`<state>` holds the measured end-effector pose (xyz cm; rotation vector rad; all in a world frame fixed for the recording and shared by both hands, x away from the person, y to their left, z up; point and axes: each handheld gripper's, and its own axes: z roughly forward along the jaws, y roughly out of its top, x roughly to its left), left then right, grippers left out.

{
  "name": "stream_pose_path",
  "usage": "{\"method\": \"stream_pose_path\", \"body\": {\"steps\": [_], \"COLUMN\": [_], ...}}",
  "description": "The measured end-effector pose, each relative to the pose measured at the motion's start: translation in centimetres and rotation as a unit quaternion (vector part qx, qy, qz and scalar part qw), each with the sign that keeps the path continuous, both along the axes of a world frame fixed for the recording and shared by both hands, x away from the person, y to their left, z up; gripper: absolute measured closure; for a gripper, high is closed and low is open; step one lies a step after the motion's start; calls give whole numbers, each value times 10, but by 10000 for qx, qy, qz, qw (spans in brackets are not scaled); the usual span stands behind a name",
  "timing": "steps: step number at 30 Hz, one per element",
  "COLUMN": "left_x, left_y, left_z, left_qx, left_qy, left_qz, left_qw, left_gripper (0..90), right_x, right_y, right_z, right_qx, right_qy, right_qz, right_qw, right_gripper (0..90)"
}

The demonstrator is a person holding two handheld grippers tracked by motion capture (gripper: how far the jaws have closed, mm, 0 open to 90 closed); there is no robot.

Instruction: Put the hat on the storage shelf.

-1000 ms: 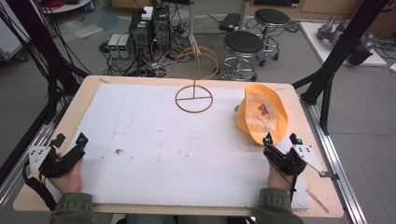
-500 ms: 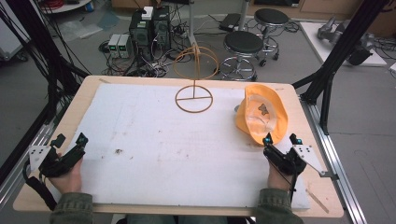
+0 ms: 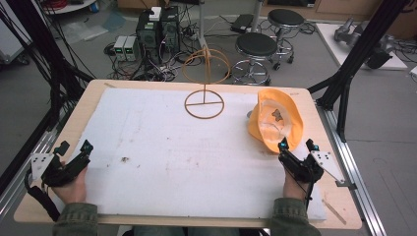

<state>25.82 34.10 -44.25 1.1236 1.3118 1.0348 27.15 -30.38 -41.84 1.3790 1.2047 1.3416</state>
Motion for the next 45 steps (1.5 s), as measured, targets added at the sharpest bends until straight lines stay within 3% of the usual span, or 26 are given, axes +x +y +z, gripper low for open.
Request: {"method": "stream_pose_path", "body": {"steps": [8, 12, 18, 22, 35, 45], "left_x": [0, 0, 0, -2, -2, -3], "left_y": [-1, -2, -3, -5, -7, -9], "left_z": [0, 1, 1, 2, 3, 3], "left_qx": [35, 53, 27, 15, 115, 129], "left_qy": [-24, -34, -30, -58, -79, -92], "left_qz": [16, 2, -22, -37, -216, -302], "left_qw": [10000, 10000, 10000, 10000, 9997, 9994], "left_gripper": [253, 256, 255, 256, 255, 254], "right_x": [7, 11, 16, 26, 51, 70], "right_y": [4, 10, 11, 12, 28, 43], "right_z": [12, 16, 26, 32, 54, 65], "right_qx": [-227, -482, -496, -448, -486, -632], "right_qy": [-169, -224, -343, -246, -238, -131], "right_qz": [34, 92, 109, 178, 316, 482], "right_qw": [9996, 9985, 9981, 9985, 9980, 9968], "right_gripper": [116, 116, 116, 116, 116, 116]}}
